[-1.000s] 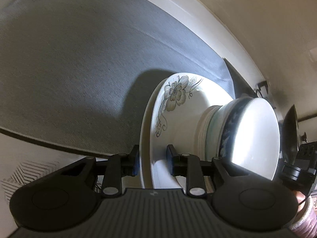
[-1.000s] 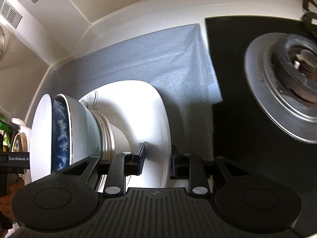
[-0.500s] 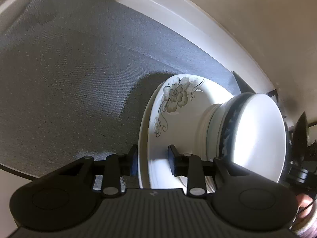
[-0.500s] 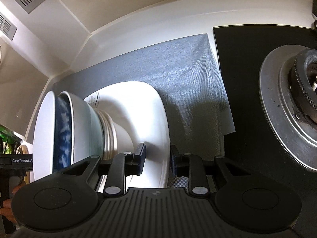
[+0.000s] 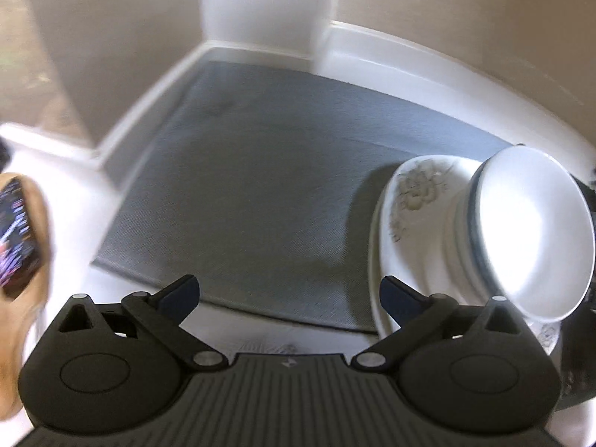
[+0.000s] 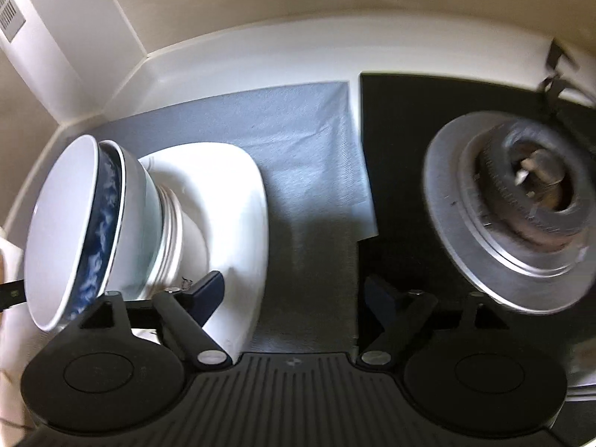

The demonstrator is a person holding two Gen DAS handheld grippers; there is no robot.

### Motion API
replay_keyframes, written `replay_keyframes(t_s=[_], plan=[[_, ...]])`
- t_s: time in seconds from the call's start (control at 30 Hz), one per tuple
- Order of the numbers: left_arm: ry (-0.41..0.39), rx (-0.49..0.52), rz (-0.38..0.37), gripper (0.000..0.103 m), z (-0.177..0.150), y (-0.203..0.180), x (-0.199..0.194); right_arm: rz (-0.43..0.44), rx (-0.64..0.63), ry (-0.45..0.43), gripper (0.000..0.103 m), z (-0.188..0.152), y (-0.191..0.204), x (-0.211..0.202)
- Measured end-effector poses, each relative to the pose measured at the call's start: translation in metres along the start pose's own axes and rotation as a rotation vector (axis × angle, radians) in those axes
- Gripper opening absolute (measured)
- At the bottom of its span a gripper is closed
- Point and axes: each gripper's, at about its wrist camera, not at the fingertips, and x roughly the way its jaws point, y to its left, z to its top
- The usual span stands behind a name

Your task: Organize plates and bowls

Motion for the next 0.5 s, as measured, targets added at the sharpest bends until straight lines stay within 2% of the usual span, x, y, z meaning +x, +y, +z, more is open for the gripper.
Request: replay_keyframes(t_s=[0.13, 0.27, 0.37, 0.5], plan=[[-0.002, -0.03, 0.052, 0.103, -0.006, 0.001, -0.021, -0.017, 0.003, -0.026, 0.086, -0.007, 0.003, -0.011], [-0.044, -0.045, 0.054, 0.103, -0.008, 0.012, -0.041, -0.039, 0.007, -0.102, 0.086, -0.017, 0.009, -0.029], [-0.089, 0.015, 0.047, 0.103, -0.017, 0.01, -0.061, -0.056, 0.059, -0.16, 0.086, -0.029, 0.011, -0.049], [-0.199, 0.121, -0.007, 0.103, -0.032, 0.009, -0.089, -0.095, 0.111, -0.199, 0.086, -0.056, 0.029, -0.078]])
